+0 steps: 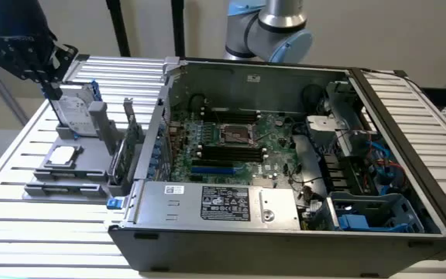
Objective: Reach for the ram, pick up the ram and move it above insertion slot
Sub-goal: 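Reach for the ram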
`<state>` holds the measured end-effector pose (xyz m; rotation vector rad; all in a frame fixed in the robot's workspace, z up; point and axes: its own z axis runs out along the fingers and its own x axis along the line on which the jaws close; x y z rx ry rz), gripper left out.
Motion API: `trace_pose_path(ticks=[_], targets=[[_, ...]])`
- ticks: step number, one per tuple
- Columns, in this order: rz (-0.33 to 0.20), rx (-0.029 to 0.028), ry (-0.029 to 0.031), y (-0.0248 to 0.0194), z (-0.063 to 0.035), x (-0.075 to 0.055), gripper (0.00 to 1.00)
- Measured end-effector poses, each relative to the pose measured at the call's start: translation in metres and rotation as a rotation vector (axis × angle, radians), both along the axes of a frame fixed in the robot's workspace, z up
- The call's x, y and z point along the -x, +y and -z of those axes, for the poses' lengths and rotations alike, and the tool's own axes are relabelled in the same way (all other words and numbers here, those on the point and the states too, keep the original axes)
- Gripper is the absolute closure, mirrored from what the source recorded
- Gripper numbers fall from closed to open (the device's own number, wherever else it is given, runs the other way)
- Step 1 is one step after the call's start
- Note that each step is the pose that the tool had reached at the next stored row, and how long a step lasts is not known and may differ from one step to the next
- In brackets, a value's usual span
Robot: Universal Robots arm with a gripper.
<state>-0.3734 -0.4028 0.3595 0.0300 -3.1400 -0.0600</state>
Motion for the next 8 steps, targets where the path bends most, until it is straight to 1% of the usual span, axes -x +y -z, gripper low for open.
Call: trace_pose_path(ticks=[8], targets=[[0.000,0.0000,0.0000,0.0000,0.0000,0.0000,0.89]])
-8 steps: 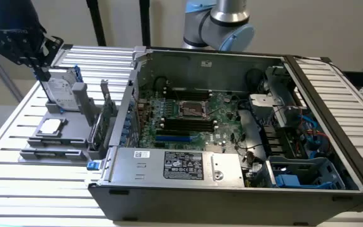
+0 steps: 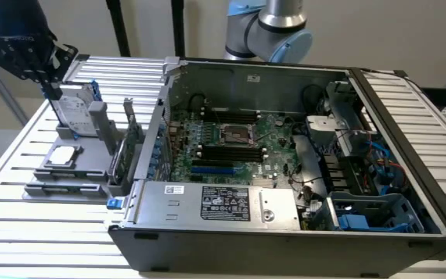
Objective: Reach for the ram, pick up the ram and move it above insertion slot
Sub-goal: 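Reach for the ram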
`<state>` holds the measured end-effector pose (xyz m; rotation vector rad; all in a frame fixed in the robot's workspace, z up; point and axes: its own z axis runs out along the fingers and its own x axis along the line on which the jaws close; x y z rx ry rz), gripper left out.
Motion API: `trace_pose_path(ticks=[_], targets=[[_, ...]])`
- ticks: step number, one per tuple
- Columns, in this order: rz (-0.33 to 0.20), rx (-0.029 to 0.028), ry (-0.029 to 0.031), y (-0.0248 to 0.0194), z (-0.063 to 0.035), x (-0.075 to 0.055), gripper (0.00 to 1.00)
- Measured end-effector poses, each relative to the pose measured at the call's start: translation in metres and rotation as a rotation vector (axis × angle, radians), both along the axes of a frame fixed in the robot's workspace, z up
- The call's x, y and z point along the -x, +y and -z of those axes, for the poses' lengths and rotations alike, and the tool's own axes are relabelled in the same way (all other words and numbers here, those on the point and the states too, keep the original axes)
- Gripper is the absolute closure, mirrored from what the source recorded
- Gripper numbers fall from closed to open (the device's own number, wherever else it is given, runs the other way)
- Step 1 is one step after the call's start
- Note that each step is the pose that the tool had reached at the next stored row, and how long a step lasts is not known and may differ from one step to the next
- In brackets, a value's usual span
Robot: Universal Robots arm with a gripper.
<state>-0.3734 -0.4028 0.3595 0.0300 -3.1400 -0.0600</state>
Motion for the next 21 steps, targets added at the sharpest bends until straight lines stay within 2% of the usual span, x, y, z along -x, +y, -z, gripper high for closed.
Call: trace_pose_path(ticks=[6,8,11,18,21], targets=[[0.000,0.0001,0.0001,-0.0004,0.0001,0.000,0.89],[0.000,0.0001,0.0002,-0.0034,0.0004,0.000,0.89],[0.000,0.0000,0.0000,-0.0132,0.0009,0.000,0.89],[0.000,0.0019,0.0001,-0.0434,0.0012,0.000,0.89],[0.000,0.0040,0.0001,-0.0542,0.0014,0.001,0.89]])
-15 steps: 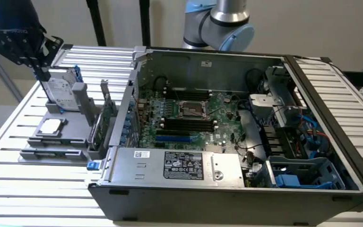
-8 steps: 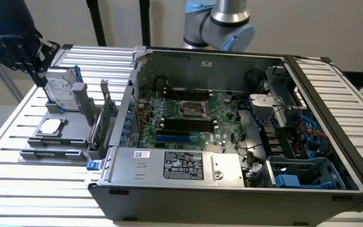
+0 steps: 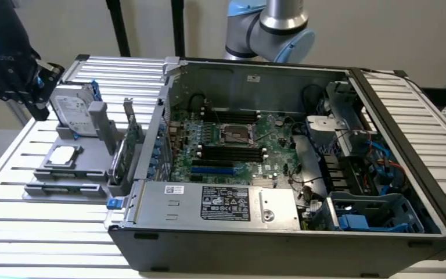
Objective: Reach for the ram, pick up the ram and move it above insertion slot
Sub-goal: 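Reach for the ram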
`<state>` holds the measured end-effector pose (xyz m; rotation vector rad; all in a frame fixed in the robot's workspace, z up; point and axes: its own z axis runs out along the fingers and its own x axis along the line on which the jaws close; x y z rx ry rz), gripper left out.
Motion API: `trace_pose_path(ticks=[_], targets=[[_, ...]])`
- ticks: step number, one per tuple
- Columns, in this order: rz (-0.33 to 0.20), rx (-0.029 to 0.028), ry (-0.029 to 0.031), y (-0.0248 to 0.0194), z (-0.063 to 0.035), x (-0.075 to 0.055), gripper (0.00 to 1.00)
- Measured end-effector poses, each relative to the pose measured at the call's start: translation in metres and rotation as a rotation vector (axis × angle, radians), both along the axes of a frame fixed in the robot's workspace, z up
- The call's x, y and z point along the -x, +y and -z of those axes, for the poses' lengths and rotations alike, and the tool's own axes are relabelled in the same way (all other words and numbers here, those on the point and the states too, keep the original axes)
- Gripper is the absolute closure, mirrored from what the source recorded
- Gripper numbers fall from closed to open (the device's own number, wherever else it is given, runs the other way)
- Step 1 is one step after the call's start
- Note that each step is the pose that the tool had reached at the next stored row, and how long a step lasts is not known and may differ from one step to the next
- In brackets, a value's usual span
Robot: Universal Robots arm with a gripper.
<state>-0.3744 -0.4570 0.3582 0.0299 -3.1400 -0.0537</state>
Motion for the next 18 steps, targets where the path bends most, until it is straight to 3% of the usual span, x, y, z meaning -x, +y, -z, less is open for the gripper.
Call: trace_pose_path(ticks=[2,6,18], targets=[[0.000,0.0004,-0.0001,-0.0032,0.0002,0.0017,0.89],[-0.010,0.0008,0.0002,-0.0042,0.0007,0.0054,0.89],[-0.223,0.0020,0.0002,-0.0042,0.0009,0.0057,0.89]])
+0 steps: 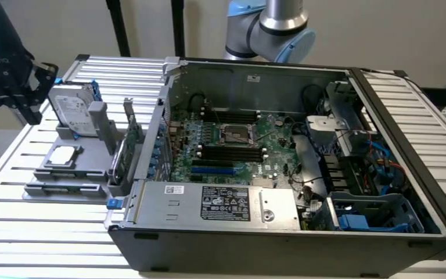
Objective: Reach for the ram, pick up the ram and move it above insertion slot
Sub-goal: 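Pick up the ram and move it above insertion slot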
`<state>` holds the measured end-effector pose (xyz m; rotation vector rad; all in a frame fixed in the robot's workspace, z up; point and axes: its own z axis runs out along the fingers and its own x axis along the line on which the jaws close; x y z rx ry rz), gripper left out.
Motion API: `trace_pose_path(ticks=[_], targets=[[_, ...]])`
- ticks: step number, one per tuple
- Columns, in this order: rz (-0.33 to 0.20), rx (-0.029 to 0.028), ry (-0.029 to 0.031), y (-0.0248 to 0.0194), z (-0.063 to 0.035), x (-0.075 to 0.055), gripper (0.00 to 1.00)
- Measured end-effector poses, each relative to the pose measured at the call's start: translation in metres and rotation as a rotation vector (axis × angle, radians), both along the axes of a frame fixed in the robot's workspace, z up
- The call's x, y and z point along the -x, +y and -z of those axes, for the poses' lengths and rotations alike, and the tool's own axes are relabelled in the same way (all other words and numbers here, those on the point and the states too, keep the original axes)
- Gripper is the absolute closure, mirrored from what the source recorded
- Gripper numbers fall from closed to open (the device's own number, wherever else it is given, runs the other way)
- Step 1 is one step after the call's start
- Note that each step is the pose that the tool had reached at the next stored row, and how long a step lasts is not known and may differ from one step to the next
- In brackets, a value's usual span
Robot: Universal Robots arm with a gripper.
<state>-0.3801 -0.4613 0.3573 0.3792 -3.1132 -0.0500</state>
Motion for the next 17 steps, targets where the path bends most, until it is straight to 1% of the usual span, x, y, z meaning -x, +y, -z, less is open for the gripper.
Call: trace_pose_path(ticks=[17], targets=[[-0.309,0.0000,0.0000,0.0000,0.0000,0.0000,0.89]])
